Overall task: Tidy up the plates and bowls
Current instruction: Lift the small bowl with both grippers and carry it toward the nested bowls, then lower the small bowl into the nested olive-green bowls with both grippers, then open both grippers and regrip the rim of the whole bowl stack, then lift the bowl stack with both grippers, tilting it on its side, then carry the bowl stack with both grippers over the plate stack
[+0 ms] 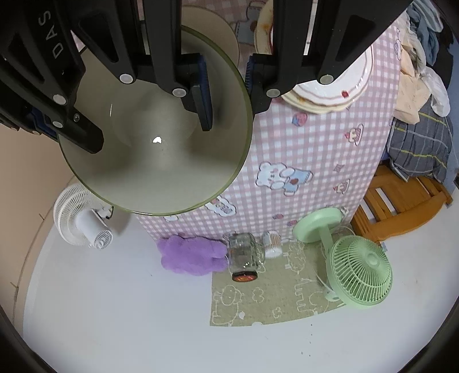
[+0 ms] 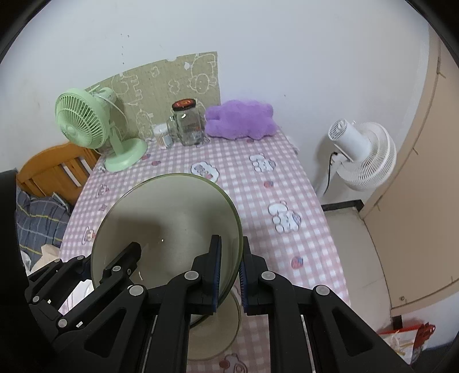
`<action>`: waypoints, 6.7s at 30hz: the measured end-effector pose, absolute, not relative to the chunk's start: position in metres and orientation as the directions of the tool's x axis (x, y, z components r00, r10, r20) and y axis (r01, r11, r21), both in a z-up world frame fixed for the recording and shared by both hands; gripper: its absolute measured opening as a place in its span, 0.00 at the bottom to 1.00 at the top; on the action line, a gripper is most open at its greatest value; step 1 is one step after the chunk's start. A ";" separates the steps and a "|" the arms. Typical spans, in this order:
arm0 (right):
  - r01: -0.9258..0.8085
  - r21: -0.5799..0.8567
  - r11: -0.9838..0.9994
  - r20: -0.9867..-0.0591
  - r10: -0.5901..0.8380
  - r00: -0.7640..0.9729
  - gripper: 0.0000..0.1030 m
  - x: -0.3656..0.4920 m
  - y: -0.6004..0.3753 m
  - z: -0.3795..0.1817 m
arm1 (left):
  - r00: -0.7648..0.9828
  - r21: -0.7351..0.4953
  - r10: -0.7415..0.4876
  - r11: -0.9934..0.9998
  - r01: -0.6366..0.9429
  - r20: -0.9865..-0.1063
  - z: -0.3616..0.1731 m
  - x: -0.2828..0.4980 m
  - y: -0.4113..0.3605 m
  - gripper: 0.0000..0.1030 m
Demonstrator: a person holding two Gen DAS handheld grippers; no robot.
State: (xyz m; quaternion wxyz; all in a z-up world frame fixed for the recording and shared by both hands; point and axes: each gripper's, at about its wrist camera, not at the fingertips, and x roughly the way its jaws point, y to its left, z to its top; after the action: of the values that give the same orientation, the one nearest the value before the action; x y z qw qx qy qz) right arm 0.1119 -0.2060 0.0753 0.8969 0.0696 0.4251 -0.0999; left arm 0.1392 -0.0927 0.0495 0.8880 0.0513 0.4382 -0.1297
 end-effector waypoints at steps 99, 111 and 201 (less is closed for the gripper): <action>0.252 0.063 0.966 -0.917 -0.044 0.396 0.60 0.102 -0.217 -0.020 | 0.342 -0.268 -0.344 0.930 0.250 -0.875 -0.052 0.122 -0.073 0.82; 0.241 0.057 0.969 -0.944 -0.026 0.328 0.60 0.124 -0.221 -0.040 | 0.289 -0.338 -0.392 0.915 0.220 -0.873 -0.079 0.139 -0.078 0.71; 0.134 0.385 0.913 -0.864 0.306 0.400 0.40 0.142 -0.164 -0.003 | 0.386 -0.298 -0.372 0.924 0.239 -0.844 -0.002 0.139 -0.005 0.49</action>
State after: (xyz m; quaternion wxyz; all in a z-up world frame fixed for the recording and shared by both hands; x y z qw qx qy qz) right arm 0.1424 -0.1635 -0.0027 0.8119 0.2019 0.5452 0.0529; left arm 0.1392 -0.0051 -0.0016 0.8300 -0.0635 0.5227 -0.1842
